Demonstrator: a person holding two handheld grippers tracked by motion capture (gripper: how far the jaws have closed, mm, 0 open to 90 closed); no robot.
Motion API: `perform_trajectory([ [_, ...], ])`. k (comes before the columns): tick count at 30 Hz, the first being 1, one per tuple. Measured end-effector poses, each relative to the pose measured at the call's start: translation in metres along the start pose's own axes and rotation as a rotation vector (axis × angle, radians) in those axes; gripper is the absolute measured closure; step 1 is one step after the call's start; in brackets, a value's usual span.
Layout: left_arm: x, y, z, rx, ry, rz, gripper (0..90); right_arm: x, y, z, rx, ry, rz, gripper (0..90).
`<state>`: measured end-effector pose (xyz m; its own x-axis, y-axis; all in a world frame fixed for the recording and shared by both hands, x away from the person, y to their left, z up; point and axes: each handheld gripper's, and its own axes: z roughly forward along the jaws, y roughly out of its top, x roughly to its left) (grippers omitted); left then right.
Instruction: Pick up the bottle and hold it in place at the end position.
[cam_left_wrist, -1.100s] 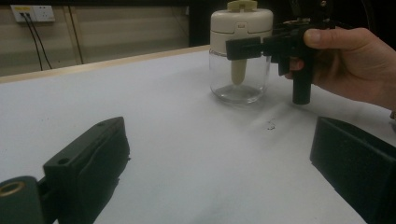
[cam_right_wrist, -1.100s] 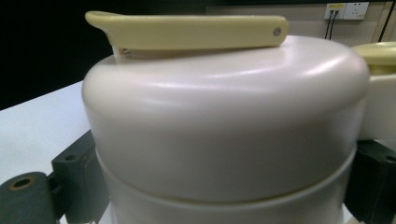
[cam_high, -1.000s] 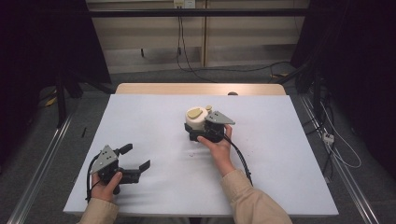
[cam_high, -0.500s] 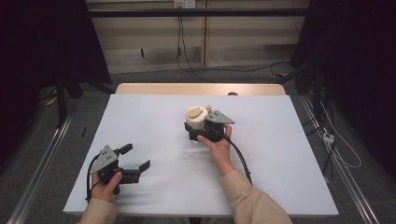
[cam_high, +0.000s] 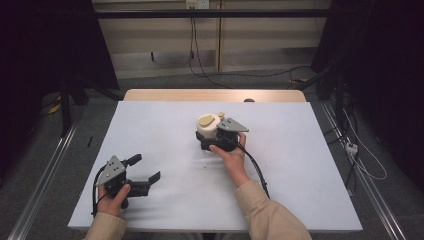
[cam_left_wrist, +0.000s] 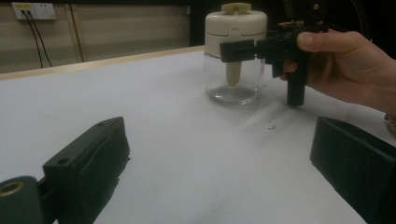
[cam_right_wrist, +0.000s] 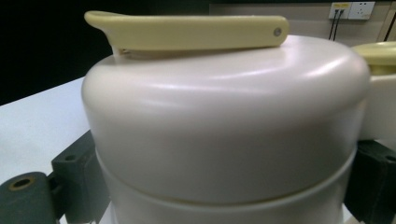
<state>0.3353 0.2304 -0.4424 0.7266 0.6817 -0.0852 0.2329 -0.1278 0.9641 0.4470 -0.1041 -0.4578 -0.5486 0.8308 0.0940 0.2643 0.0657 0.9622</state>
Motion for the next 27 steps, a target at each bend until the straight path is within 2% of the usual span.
perform_trajectory([
  [18,-0.0041,-0.0013,0.0045,0.014,-0.01,0.008,3.9,-0.0031,-0.0025,-0.0075,0.034,0.018,0.004,6.6],
  [27,-0.0043,-0.0008,0.0051,0.011,-0.01,-0.005,3.9,-0.0035,-0.0021,-0.0076,0.039,0.02,0.002,6.6],
])
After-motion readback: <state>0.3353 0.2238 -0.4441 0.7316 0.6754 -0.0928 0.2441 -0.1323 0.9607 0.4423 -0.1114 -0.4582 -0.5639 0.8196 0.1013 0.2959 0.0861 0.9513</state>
